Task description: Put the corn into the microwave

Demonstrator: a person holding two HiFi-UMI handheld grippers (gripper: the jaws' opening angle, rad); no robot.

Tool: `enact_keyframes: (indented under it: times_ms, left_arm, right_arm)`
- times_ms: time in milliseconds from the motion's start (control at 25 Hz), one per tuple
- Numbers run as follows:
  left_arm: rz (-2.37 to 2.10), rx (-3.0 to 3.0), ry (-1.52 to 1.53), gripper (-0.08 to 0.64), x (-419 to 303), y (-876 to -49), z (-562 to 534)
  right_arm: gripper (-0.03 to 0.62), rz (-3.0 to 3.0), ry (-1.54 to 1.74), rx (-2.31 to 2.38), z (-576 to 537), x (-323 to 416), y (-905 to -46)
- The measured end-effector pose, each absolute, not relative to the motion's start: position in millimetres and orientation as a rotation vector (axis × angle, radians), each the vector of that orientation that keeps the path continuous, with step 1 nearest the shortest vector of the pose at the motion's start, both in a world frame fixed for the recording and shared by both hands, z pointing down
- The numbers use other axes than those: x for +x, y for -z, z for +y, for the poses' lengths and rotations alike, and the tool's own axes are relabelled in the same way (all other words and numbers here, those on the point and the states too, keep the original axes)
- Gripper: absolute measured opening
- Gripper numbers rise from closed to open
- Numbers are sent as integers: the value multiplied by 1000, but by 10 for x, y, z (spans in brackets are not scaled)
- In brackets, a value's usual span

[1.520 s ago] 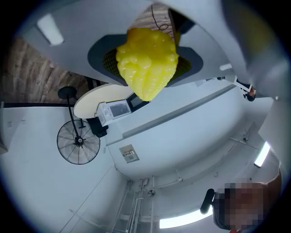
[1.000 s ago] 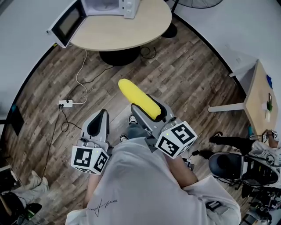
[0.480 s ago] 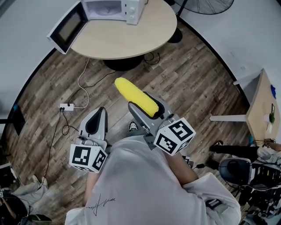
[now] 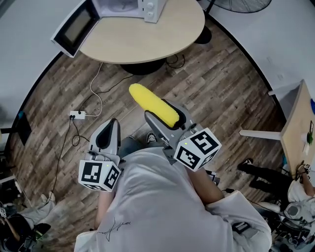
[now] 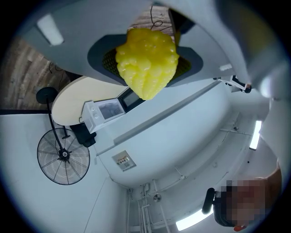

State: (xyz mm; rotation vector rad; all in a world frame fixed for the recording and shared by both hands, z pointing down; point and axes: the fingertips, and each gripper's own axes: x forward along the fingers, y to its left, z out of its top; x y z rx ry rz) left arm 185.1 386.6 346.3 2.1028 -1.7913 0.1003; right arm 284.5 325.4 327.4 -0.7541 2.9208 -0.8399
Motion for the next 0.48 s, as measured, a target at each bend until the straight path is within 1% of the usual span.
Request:
enact_keyframes:
  times_ms: [480]
  left_arm:
    - [-1752, 2083, -117, -11, 1667, -3594, 3545]
  right_arm:
    - [262, 2973, 885, -771, 2961, 2599, -3463]
